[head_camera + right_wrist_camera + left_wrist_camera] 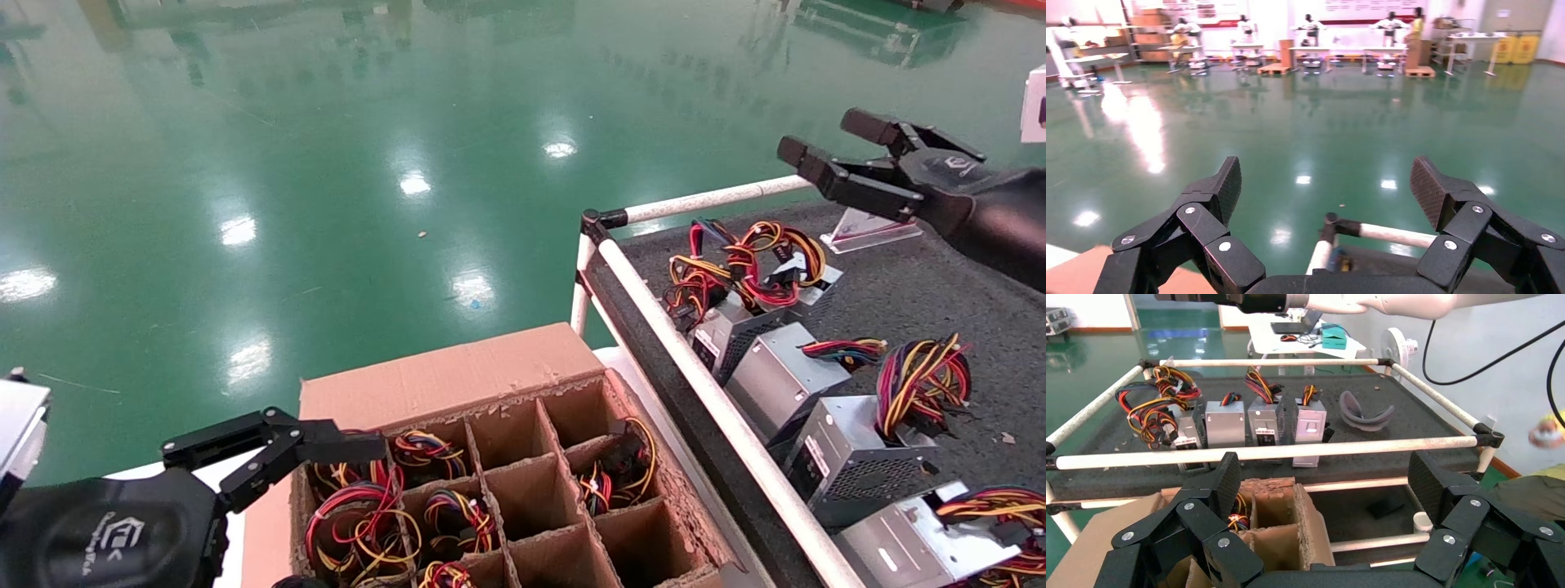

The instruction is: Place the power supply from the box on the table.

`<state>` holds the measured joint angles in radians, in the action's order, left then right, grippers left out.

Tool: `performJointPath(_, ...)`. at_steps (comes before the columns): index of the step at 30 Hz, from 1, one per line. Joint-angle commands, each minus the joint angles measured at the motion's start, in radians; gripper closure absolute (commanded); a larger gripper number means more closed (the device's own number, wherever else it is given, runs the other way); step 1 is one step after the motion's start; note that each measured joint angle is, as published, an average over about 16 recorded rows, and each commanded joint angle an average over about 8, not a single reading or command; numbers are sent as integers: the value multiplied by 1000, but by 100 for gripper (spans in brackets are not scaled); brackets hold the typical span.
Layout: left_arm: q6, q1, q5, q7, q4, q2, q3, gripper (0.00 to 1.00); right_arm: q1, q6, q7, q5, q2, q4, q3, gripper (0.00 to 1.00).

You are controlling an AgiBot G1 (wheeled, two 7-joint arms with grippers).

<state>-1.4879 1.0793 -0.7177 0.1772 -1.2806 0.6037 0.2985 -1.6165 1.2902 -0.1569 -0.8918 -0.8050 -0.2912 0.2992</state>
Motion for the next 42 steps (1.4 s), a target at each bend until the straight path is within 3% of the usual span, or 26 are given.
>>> performJointPath(1,0,0,0,0,0,0,0,0,23,9,15,7,8,-42,-1,0)
performJointPath(42,1,1,1,-1,0,-1,2,0,492,186,313,146,176,-901,-18,0)
